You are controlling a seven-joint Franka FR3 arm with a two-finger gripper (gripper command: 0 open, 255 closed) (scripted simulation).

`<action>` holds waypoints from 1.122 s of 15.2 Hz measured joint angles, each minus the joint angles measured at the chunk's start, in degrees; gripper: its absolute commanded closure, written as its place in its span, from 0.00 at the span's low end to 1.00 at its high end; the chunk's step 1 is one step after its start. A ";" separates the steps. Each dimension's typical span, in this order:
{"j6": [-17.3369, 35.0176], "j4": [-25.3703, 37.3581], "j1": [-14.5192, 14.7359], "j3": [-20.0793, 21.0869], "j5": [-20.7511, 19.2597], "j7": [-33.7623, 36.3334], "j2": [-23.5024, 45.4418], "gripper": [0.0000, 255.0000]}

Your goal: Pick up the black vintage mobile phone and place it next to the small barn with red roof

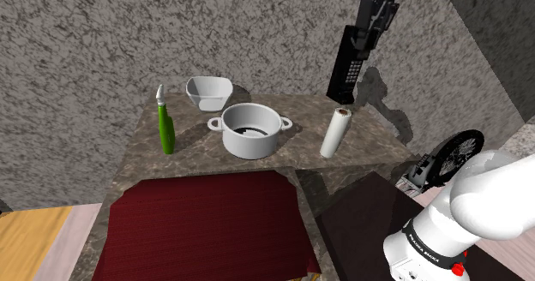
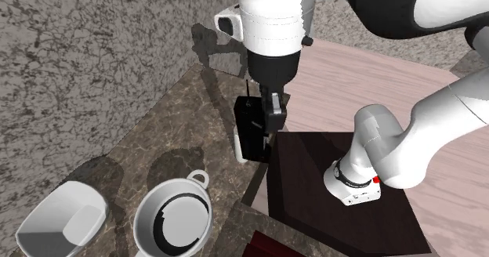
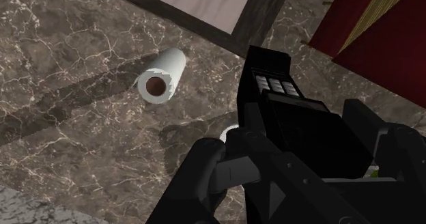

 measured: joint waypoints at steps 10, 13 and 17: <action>-1.79 -5.86 3.50 9.78 6.91 12.74 -9.03 1.00; -2.57 -6.15 4.46 12.68 9.22 16.53 -10.74 1.00; -2.77 -5.71 5.58 17.10 12.48 21.90 -11.66 1.00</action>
